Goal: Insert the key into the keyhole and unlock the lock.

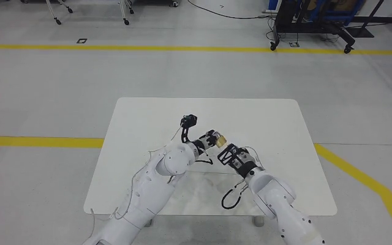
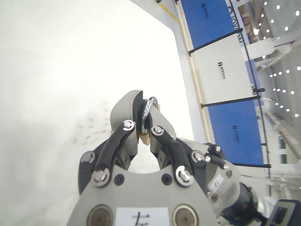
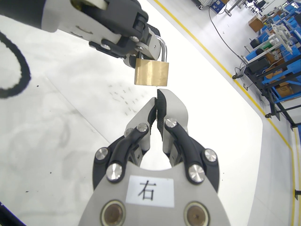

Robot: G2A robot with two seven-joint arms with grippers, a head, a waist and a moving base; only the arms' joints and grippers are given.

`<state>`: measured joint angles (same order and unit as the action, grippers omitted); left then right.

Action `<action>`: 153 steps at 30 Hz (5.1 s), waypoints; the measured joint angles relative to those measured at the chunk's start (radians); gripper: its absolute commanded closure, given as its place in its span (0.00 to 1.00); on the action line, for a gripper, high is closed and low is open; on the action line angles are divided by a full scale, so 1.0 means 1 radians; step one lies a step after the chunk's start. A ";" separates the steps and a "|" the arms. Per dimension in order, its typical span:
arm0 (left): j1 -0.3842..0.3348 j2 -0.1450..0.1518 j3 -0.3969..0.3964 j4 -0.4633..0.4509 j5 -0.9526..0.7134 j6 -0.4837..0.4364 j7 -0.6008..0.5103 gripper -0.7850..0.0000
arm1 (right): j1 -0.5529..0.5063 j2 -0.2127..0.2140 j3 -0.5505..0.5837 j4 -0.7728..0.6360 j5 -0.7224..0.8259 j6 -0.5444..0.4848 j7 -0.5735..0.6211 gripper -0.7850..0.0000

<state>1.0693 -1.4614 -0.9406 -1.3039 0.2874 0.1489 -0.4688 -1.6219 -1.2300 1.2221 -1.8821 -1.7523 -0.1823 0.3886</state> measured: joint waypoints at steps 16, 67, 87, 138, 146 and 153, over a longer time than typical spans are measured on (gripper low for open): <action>-0.052 -0.010 -0.130 0.162 -0.419 0.099 -0.139 1.00 | -0.088 0.023 0.030 -0.089 -0.298 0.029 -0.110 1.00; -0.071 0.005 -0.111 0.212 -0.580 0.096 -0.250 1.00 | 0.029 0.023 -0.177 0.008 -1.103 -0.097 -0.119 1.00; -0.075 0.010 -0.090 0.207 -0.574 0.096 -0.255 1.00 | 0.041 0.011 -0.198 0.015 -1.145 -0.128 -0.085 1.00; -0.049 0.022 -0.104 0.188 -0.669 0.019 -0.222 1.00 | -0.060 0.013 0.109 0.069 -0.168 -0.027 -0.571 1.00; -0.057 0.018 -0.115 0.218 -0.751 0.006 -0.249 1.00 | -0.044 0.010 0.125 0.135 0.074 -0.104 -0.730 1.00; -0.060 0.019 -0.114 0.223 -0.762 0.005 -0.264 1.00 | -0.042 0.012 0.134 0.149 0.107 -0.127 -0.735 1.00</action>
<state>1.0098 -1.4420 -1.0541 -1.0813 -0.4750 0.1540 -0.7332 -1.6640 -1.2182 1.3566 -1.7329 -1.6457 -0.3089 -0.3467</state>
